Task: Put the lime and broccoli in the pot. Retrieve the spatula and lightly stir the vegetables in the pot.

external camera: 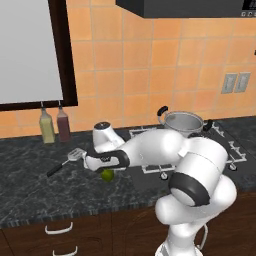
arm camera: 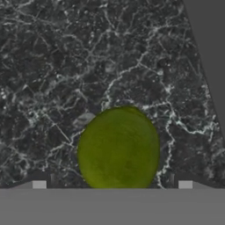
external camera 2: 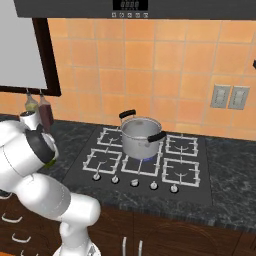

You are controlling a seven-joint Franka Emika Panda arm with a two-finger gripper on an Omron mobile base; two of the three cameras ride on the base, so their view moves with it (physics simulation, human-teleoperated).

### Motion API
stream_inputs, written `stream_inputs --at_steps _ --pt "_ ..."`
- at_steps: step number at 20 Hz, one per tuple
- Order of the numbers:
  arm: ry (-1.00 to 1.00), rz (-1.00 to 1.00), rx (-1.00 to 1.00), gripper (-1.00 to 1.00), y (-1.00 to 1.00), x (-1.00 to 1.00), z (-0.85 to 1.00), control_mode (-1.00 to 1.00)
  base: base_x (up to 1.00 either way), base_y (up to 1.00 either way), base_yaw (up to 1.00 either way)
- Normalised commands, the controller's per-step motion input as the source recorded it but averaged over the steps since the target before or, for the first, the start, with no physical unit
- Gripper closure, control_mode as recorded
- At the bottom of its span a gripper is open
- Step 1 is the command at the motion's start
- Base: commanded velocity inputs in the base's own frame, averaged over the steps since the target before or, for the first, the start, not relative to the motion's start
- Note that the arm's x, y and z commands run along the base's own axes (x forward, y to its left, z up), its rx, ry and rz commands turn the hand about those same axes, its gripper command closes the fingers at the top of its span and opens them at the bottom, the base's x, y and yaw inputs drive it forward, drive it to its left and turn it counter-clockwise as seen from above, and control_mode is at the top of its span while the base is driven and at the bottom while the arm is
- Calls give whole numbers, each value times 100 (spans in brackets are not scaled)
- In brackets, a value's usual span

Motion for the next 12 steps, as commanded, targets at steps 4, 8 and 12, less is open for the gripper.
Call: stream_inputs --at_steps 4,8,12 --pt "0 -1 0 -100 0 0 -27 -100 0 0 0" --pt "-5 -1 0 100 0 0 -18 -100 0 0 0" --pt "-1 -1 0 100 -2 0 -4 -100 0 0 0"
